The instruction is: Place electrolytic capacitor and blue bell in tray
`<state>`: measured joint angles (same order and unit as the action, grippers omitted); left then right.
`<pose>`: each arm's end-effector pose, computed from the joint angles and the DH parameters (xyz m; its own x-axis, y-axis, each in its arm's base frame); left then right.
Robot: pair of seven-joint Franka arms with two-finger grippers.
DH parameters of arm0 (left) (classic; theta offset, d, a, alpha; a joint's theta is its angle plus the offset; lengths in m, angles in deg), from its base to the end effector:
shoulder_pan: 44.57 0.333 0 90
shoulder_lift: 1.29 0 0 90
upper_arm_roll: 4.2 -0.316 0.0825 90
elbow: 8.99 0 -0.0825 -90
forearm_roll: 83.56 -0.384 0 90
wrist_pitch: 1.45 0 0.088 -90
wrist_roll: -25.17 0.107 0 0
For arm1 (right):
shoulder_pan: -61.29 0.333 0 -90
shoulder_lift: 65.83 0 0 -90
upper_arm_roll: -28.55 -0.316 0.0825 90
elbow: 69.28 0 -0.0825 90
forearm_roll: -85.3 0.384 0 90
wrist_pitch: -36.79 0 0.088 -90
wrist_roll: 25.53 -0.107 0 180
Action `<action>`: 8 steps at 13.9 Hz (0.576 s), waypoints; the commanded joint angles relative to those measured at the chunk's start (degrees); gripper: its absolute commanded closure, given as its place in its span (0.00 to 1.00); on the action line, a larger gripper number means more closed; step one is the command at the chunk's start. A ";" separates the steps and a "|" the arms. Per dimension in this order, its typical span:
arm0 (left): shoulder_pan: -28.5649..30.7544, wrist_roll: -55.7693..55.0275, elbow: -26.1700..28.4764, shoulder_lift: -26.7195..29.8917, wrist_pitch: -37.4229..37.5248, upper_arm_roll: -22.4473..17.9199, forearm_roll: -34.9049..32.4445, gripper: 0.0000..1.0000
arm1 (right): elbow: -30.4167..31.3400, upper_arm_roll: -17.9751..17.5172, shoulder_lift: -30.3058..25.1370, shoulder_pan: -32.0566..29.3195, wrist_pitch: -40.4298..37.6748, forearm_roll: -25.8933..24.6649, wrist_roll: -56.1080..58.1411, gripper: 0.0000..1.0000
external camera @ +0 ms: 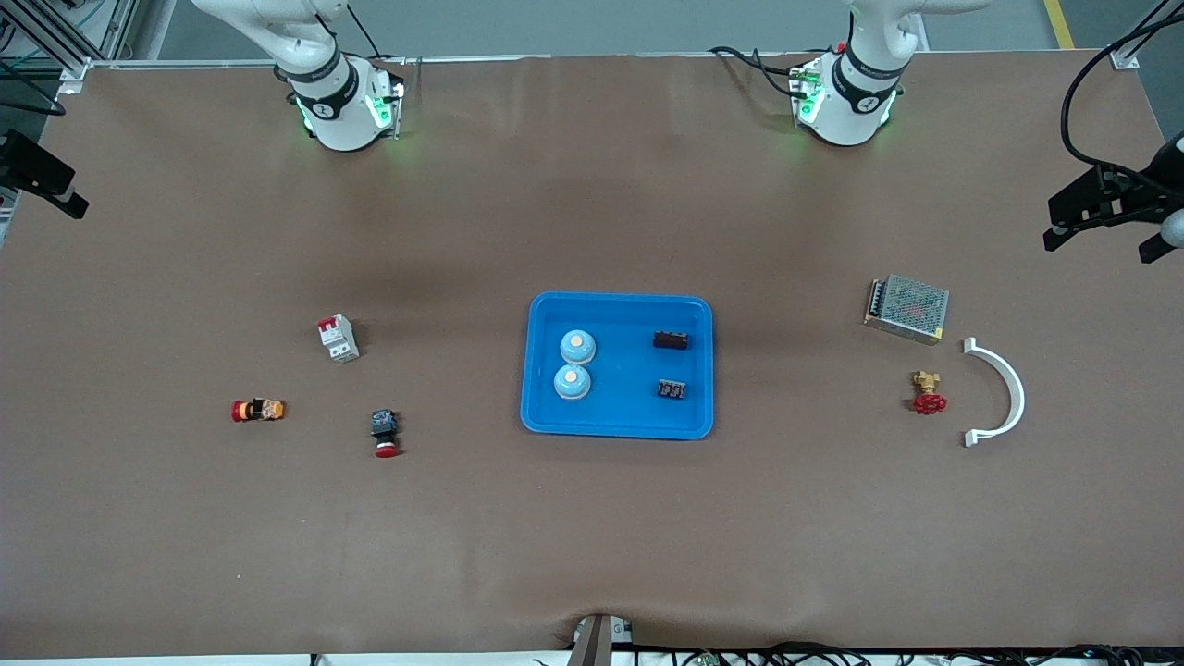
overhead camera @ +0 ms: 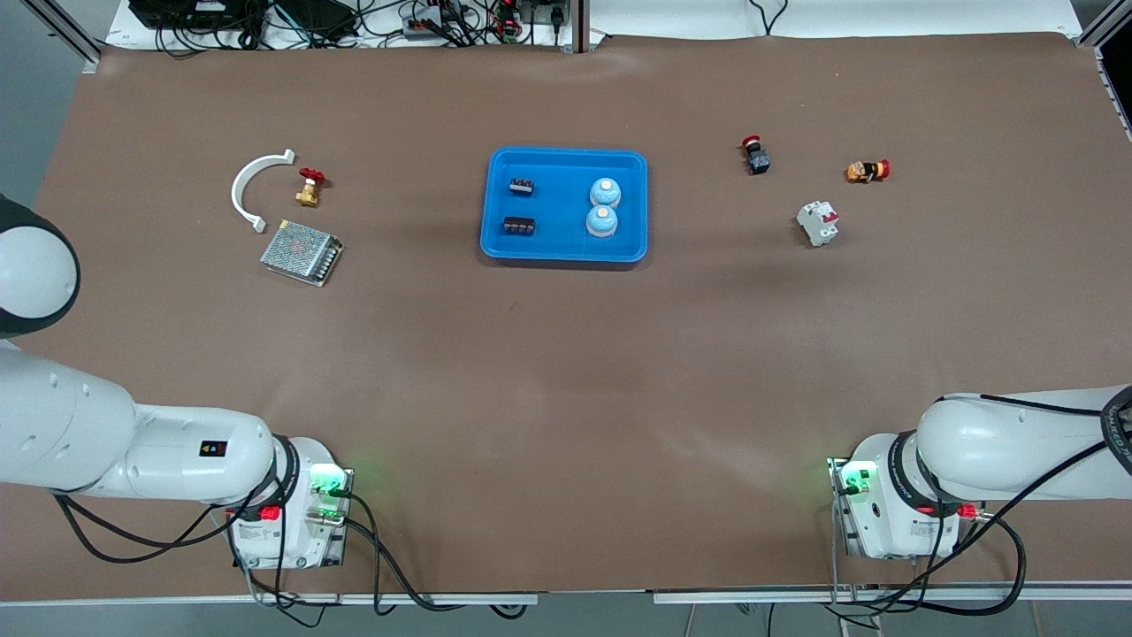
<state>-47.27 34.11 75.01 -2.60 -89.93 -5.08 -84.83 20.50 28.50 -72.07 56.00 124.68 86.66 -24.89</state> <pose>0.5592 -0.0155 0.6587 0.9812 -0.1861 0.0511 -0.1847 -0.9823 -0.0308 0.5139 -0.0445 0.6813 0.9940 -0.0791 0.0761 -0.0776 -0.9967 -0.0226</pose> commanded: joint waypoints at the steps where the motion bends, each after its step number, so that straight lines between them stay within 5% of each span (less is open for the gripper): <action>1: 0.24 0.98 -1.47 -0.89 2.26 0.62 -1.54 0.00 | -1.10 -0.66 0.43 -0.86 -0.53 0.41 0.07 0.00; 8: 0.15 0.19 -1.65 -2.12 2.53 0.62 -0.84 0.00 | -1.10 -0.66 0.43 -0.95 -0.44 0.41 0.07 0.00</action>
<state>-47.31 34.14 75.01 -4.09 -88.53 -4.96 -85.19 20.50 28.49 -72.07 56.00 124.68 86.66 -24.89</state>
